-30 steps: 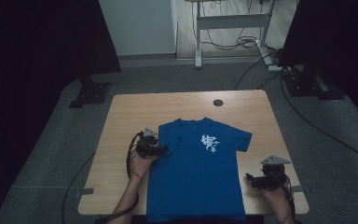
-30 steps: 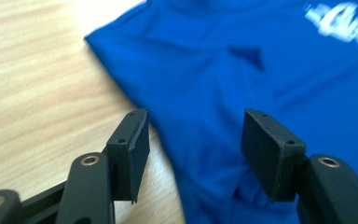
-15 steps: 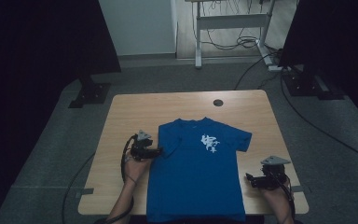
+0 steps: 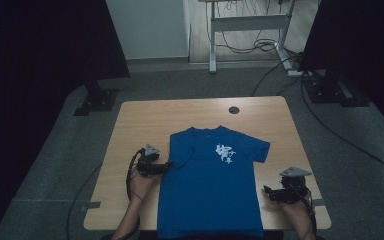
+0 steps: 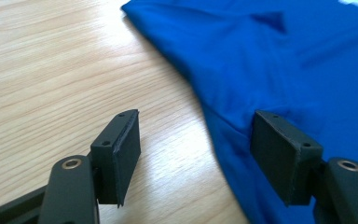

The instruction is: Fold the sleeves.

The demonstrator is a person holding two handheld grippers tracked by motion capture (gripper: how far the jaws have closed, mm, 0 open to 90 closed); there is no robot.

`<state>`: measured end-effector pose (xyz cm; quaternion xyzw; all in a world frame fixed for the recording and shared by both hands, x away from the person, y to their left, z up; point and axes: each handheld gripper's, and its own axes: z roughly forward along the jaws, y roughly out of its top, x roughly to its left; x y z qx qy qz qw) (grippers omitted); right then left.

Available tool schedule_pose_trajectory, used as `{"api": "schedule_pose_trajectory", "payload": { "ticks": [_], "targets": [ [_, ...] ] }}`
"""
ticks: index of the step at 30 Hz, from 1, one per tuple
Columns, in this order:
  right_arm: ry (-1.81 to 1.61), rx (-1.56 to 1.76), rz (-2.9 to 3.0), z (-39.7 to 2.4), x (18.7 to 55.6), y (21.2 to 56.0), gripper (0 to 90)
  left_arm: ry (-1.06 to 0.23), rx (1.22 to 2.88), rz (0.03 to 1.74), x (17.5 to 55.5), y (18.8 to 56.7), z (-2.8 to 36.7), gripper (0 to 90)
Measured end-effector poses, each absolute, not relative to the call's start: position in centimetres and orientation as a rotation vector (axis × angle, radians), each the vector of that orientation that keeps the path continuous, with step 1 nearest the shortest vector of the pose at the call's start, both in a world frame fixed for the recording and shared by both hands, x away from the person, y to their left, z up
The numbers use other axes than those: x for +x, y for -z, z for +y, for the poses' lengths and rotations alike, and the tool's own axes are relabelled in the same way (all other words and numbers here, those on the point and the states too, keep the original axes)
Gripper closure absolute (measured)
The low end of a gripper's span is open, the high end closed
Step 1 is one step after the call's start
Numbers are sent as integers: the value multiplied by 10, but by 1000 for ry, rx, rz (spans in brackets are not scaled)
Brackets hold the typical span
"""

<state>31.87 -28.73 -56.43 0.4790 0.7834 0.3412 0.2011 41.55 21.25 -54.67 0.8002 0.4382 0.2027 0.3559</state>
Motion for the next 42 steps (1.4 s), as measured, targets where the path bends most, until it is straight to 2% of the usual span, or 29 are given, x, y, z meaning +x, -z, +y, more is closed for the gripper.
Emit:
{"api": "schedule_pose_trajectory", "payload": {
  "ticks": [10,27,42],
  "targets": [
    [-953,1338,2188,-287,319,564,24,-534,2031,1207,412,549,231,303],
    [-953,1338,2188,-287,319,564,24,-498,1983,1154,402,536,236,183],
    [-952,1339,2188,-287,319,564,22,-493,1949,1150,377,521,247,151]
  ]
}}
